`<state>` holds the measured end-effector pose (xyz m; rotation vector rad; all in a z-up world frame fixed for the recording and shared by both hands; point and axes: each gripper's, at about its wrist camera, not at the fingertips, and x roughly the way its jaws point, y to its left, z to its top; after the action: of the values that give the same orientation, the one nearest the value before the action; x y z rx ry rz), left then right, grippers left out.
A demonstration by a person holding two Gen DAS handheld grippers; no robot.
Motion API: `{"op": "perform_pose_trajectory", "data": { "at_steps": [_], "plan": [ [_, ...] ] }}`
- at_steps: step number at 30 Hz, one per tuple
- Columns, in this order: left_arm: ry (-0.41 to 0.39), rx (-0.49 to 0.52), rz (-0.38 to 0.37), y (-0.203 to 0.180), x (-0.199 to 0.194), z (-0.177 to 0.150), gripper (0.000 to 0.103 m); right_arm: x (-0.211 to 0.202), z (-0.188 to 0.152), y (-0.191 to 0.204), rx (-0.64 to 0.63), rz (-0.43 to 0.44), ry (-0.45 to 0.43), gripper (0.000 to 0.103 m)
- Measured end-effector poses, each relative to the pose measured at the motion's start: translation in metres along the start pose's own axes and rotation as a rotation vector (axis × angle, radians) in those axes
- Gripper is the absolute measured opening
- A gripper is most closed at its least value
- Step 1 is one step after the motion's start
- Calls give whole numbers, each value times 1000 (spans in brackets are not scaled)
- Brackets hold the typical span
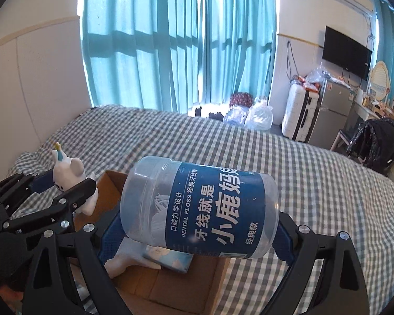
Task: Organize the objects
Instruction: 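Lower bear and floss container into the box and open both grippers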
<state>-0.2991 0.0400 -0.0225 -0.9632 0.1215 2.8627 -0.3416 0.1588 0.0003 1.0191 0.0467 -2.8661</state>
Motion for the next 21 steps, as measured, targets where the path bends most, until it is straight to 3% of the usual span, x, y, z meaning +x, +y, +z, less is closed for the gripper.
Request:
{"op": "perform_pose_trajectory", "data": {
  "at_steps": [3, 12, 15, 17, 21],
  "plan": [
    [49, -16, -35, -1, 22, -11, 46, 21, -9, -6, 4, 3, 27, 92],
    [115, -6, -32, -3, 52, -27, 46, 37, -16, -8, -4, 47, 24, 91],
    [105, -4, -38, -4, 47, -25, 58, 34, -16, -8, 16, 53, 17, 94],
    [87, -9, -23, -4, 41, -22, 78, 26, -16, -6, 22, 68, -2, 101],
    [62, -35, -13, 1, 24, -12, 84, 0, -7, -3, 30, 49, -55, 103]
  ]
}}
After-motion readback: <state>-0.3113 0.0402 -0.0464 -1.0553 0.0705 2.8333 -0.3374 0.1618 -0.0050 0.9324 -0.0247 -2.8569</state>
